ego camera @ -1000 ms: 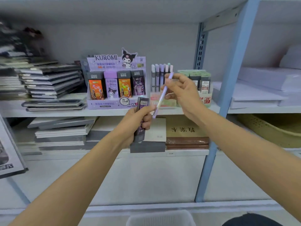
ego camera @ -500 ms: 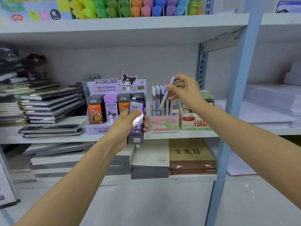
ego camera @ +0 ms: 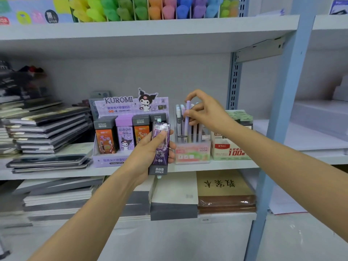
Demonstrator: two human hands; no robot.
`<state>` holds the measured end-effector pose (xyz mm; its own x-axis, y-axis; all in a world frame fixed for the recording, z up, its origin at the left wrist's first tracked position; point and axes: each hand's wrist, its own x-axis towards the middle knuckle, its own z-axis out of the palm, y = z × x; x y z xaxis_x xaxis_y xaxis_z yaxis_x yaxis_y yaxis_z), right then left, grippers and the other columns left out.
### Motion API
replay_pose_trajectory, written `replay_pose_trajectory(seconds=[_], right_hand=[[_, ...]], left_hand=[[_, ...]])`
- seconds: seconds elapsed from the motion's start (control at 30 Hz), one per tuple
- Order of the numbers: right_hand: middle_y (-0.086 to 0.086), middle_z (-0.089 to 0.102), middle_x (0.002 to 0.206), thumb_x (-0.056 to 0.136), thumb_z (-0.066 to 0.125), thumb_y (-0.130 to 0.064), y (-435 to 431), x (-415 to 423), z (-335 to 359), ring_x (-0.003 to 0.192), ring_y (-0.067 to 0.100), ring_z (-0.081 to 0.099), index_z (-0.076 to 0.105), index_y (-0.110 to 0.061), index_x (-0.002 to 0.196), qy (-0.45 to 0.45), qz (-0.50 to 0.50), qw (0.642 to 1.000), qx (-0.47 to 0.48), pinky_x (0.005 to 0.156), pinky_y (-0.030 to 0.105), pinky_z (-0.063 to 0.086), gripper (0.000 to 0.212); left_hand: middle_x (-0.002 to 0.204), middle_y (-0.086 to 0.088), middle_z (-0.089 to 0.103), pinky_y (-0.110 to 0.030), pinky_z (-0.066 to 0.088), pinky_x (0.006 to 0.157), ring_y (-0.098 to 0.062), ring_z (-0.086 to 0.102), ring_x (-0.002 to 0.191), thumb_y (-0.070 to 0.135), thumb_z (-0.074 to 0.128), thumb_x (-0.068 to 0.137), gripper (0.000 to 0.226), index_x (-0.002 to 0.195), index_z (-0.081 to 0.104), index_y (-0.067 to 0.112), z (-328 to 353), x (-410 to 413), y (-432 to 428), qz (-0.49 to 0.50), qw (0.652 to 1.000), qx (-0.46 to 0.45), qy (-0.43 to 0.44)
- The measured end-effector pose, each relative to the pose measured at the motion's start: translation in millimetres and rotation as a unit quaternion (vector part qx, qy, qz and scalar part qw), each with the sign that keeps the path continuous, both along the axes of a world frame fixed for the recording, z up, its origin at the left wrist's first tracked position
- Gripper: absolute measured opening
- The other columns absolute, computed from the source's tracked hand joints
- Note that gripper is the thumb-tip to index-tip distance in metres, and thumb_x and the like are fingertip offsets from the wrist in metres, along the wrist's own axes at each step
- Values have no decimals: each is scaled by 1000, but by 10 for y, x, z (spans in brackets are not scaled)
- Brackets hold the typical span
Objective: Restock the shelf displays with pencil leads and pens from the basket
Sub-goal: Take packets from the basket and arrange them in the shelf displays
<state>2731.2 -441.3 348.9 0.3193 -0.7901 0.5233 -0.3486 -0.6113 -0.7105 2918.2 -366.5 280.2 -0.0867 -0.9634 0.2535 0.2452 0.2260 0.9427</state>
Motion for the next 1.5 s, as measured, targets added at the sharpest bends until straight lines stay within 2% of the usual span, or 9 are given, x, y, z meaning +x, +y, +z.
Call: replay_pose_trajectory(seconds=[0.17,0.4,0.57,0.7,0.8,1.0,1.2,1.37,1.5], right_hand=[[8,70,86,94,60,-17,-26,15,40,69,17,71,62,-11,96,-10,-28,999,-30,61,24,59,7],[7,71,73,83,75,-19,-22,2,87,62,18,70,65,-8,83,-26,-58,998,-27,60,27,59,14],[5,72,81,85,71,-12,-10,-20,88,62,6,68,72,-9,92,-25,-33,999,-26,65,18,57,8],[-3,72,86,90,66,-9,-5,-72,94,72,6,69,73,-9,106,12,-32,999,-34,75,17,56,18],[-1,72,88,90,65,-6,-13,-76,97,71,4,68,72,-10,106,3,-36,999,-39,73,16,55,18],[4,72,84,89,64,-2,-37,-3,33,72,14,69,73,-11,96,15,-35,998,-41,81,27,58,14],[-2,73,82,82,75,-11,-25,4,17,73,9,68,75,-11,92,11,-52,997,-52,78,25,58,10],[3,74,87,81,75,-6,-16,16,16,76,9,69,75,-12,93,11,-70,995,-76,78,20,56,13],[0,71,85,84,71,-4,7,5,17,74,9,67,75,-10,97,18,-66,996,-53,81,27,58,15]], left_hand=[[79,-10,69,-29,57,57,-18,64,61,28,53,98,21,108,63,13,-10,24,-8,1,1000,-5,-10],[76,-9,70,-29,58,56,-17,65,58,26,51,100,20,108,62,11,19,-42,15,7,1000,-8,-11],[79,-10,70,-29,57,56,-18,65,60,27,52,99,22,109,62,11,10,-27,21,3,1000,-3,-10],[80,-10,70,-29,57,57,-19,65,61,28,52,99,22,109,62,11,4,-20,26,2,1000,0,-16],[82,-11,71,-29,57,58,-19,66,63,28,52,99,22,109,61,10,8,-34,29,1,1000,1,-17],[89,-14,72,-31,60,65,-20,67,65,27,51,99,23,108,62,9,-1,-34,46,1,1000,-8,-30],[84,-12,71,-28,58,61,-18,65,62,24,49,101,23,109,61,6,5,-13,83,-5,1000,-6,-30],[87,-12,70,-29,59,63,-20,65,64,25,51,100,27,114,59,3,16,-21,108,1,999,-5,-32],[88,-12,70,-29,58,63,-21,65,65,24,51,99,30,117,58,1,26,-23,126,2,999,-6,-38]])
